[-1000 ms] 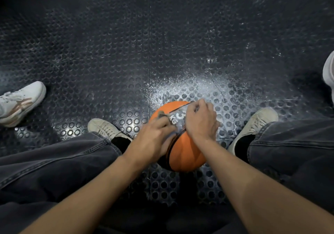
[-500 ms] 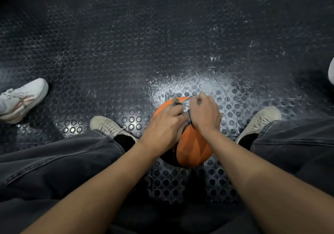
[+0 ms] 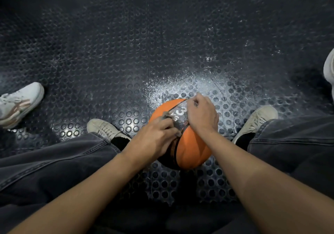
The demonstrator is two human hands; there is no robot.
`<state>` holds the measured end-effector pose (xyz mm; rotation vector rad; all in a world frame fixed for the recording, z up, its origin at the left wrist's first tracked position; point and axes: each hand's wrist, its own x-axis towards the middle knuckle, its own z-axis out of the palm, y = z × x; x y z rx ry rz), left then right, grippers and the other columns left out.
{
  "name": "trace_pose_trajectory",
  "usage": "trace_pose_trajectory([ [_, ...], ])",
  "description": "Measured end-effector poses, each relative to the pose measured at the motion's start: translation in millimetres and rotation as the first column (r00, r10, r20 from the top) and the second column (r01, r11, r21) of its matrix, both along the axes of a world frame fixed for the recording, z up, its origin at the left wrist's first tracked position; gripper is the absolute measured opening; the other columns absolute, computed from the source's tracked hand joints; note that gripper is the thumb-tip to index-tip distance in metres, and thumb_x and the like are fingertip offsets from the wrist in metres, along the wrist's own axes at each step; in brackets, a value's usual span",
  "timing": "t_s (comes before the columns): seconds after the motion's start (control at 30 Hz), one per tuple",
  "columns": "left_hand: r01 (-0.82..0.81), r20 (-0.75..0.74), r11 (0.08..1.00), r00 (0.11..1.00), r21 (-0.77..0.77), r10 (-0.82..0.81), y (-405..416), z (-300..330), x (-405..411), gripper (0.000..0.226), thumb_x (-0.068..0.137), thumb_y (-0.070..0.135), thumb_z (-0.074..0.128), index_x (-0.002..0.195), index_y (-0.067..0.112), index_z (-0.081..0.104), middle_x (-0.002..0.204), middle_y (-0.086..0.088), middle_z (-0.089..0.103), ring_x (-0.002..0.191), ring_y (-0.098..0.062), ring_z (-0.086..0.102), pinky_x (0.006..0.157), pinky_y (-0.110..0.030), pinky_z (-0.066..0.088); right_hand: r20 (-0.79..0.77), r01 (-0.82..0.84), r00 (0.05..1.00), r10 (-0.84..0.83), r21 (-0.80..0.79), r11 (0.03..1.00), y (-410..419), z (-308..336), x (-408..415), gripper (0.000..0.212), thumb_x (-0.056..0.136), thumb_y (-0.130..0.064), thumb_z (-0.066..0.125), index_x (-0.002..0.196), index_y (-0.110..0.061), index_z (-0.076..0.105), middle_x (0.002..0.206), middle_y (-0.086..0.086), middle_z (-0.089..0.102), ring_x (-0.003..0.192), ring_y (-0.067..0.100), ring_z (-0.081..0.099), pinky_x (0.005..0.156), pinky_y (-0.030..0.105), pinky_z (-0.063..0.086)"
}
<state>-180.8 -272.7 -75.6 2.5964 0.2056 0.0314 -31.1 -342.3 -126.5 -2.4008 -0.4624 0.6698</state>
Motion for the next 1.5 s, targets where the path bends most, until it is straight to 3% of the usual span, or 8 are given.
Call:
trace_pose_trajectory([
  [0.17,-0.511,0.048,0.859,0.858,-0.030,0.512,4,-6,15,0.015,0.088,0.017,0.063,0.094,0.011,0.076,0.082,-0.003,0.059,0.074,-0.021,0.058,0.069,-0.040,0.050,0.005,0.037,0.999,-0.037,-0.014,0.999,5,4,-9,0.022,0.099,-0.033,0.035,0.097,-0.022,0.054,0.113,0.000,0.054,0.108,0.026,0.049,0.098,0.048,0.031],
  [0.43,-0.602,-0.031,0.799,0.798,0.001,0.601,18,-5,24,0.015,0.090,0.019,0.064,0.099,0.017,0.076,0.086,-0.003,0.061,0.079,-0.023,0.059,0.073,-0.032,0.044,0.033,0.065,0.997,-0.064,-0.020,0.998,3,0,-18,0.025,0.099,-0.034,0.035,0.102,-0.022,0.056,0.116,0.000,0.055,0.110,0.026,0.050,0.101,0.050,0.033],
  [0.6,-0.261,-0.056,0.964,0.964,-0.049,0.259,-6,8,6,0.016,0.087,0.021,0.060,0.092,0.016,0.075,0.081,-0.004,0.058,0.074,-0.023,0.059,0.064,-0.039,0.052,0.052,0.075,0.996,-0.073,-0.025,0.997,1,0,-19,0.023,0.099,-0.033,0.036,0.102,-0.022,0.056,0.114,0.002,0.054,0.109,0.026,0.049,0.098,0.048,0.033],
  [0.77,-0.585,-0.049,0.811,0.810,0.015,0.584,21,-5,18,0.016,0.090,0.018,0.062,0.097,0.016,0.076,0.081,-0.001,0.056,0.080,-0.026,0.059,0.073,-0.033,0.045,0.097,0.050,0.994,-0.048,-0.022,0.999,5,2,-31,0.024,0.099,-0.033,0.036,0.104,-0.022,0.056,0.115,0.000,0.054,0.108,0.022,0.046,0.099,0.047,0.033],
  [0.9,-0.272,-0.027,0.960,0.962,-0.062,0.271,-21,7,2,0.026,0.088,0.024,0.051,0.084,0.012,0.073,0.078,-0.004,0.055,0.075,-0.022,0.055,0.067,-0.037,0.045,0.079,0.058,0.995,-0.054,-0.044,0.997,7,4,-25,0.027,0.099,-0.032,0.035,0.106,-0.019,0.057,0.119,0.005,0.054,0.110,0.027,0.047,0.096,0.049,0.032],
  [1.27,-0.352,-0.052,0.935,0.936,-0.049,0.349,-9,4,4,0.019,0.088,0.024,0.057,0.085,0.015,0.074,0.078,-0.004,0.055,0.073,-0.022,0.056,0.066,-0.039,0.049,0.075,0.069,0.995,-0.066,-0.046,0.997,6,3,-28,0.028,0.102,-0.035,0.032,0.108,-0.020,0.055,0.121,0.004,0.053,0.113,0.025,0.047,0.097,0.049,0.031],
  [1.4,-0.644,-0.017,0.764,0.764,0.030,0.645,11,-3,15,0.016,0.091,0.018,0.061,0.095,0.013,0.076,0.080,-0.004,0.054,0.076,-0.026,0.057,0.070,-0.036,0.043,0.091,0.085,0.993,-0.080,-0.060,0.995,11,4,-35,0.029,0.102,-0.035,0.031,0.112,-0.021,0.053,0.123,0.004,0.052,0.113,0.024,0.046,0.096,0.047,0.032],
  [1.5,-0.405,-0.023,0.914,0.914,-0.016,0.404,-15,4,4,0.019,0.091,0.022,0.056,0.089,0.013,0.073,0.079,-0.002,0.052,0.073,-0.024,0.056,0.063,-0.040,0.048,0.083,0.094,0.993,-0.088,-0.071,0.993,8,2,-31,0.029,0.102,-0.035,0.031,0.115,-0.021,0.053,0.123,0.005,0.052,0.114,0.025,0.046,0.097,0.048,0.032],
])
